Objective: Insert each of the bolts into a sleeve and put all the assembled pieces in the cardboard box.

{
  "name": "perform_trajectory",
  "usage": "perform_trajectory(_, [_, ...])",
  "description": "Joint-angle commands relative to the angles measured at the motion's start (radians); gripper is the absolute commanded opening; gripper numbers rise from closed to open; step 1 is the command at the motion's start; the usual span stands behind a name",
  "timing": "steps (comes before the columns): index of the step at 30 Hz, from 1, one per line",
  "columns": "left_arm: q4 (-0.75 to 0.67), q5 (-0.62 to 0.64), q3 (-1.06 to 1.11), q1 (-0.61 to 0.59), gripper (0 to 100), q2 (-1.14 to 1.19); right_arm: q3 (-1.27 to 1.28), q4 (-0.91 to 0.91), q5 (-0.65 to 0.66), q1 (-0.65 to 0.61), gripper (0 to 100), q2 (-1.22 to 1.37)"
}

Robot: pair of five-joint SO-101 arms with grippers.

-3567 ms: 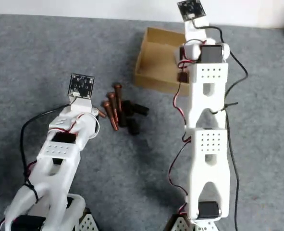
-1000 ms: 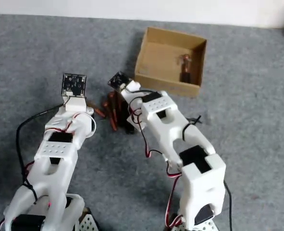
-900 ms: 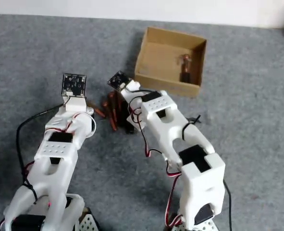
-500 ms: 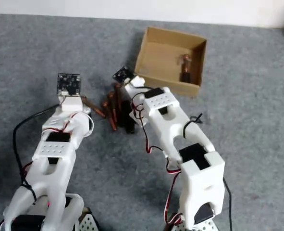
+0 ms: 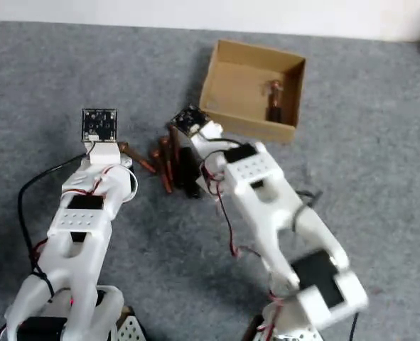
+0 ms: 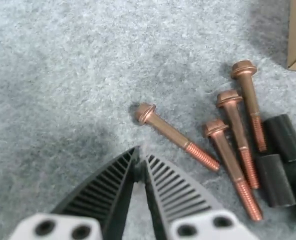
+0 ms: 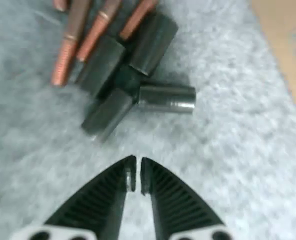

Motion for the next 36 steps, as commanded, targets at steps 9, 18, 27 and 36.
perform_trajectory(9, [-0.020,0.009,-0.053,-0.005,1,-0.008,0.317,-0.114,-0.012,-0.007,6.7,-0.325])
perform_trajectory(18, [-0.020,0.009,-0.053,-0.007,1,-0.008,0.038,-0.139,-0.396,-0.035,27.1,0.021])
perform_trajectory(27, [-0.020,0.009,-0.051,-0.008,1,-0.008,-0.232,-0.143,-0.796,-0.071,27.1,0.236])
perform_trajectory(36, [-0.021,0.009,-0.053,-0.007,1,-0.008,-0.260,-0.145,-1.148,-0.071,27.1,0.326])
